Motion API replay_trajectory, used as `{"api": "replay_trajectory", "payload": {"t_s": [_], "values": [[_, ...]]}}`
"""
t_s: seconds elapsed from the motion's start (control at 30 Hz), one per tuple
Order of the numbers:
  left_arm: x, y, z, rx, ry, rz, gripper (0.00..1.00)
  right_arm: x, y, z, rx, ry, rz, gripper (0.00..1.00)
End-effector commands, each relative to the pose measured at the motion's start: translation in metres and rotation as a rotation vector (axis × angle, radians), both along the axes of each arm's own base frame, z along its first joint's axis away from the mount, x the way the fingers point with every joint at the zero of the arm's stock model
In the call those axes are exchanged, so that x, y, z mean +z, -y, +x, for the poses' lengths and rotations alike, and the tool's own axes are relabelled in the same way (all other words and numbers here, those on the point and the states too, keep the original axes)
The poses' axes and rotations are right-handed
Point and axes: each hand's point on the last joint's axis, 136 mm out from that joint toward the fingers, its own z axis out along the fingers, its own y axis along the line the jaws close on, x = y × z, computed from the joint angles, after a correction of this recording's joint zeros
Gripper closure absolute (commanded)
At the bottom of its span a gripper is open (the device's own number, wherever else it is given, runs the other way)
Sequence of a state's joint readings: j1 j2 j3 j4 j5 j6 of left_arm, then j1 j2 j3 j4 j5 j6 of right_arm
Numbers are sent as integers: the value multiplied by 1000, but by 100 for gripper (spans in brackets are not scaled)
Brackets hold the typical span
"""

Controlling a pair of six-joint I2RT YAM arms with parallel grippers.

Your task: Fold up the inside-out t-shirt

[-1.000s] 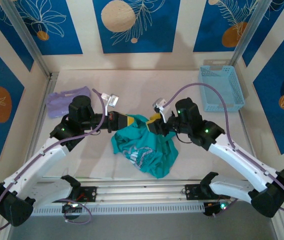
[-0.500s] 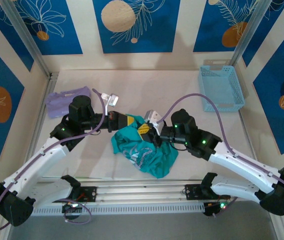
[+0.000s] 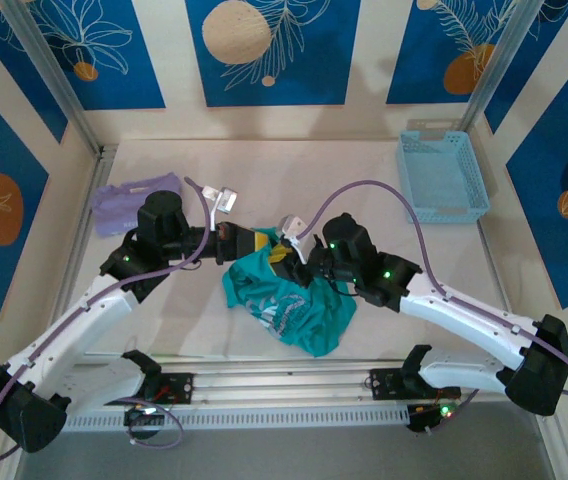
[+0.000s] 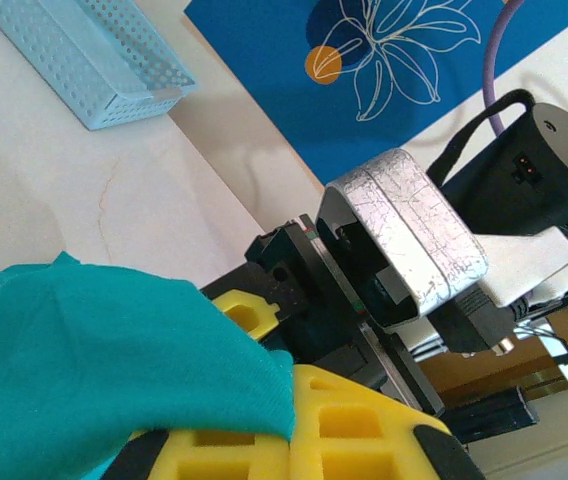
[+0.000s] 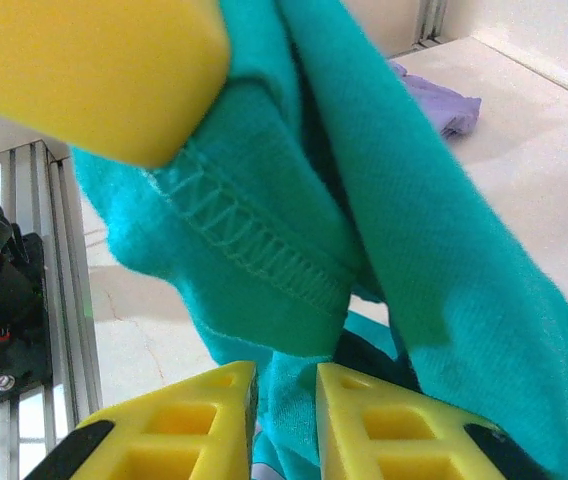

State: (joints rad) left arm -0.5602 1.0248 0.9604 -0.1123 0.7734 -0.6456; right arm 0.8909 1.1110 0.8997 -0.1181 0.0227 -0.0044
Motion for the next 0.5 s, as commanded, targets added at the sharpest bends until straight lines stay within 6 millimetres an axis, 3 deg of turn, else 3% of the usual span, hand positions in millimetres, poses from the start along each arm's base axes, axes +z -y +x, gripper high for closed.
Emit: {"api": "replay_trajectory", "payload": {"t_s": [0.0, 0.47], "values": [[6, -2, 3, 13, 25, -10, 100, 29, 1, 4, -11, 34, 78, 74], [4, -2, 3, 14, 18, -11, 100, 43, 0, 6, 9, 26, 130, 75]]}}
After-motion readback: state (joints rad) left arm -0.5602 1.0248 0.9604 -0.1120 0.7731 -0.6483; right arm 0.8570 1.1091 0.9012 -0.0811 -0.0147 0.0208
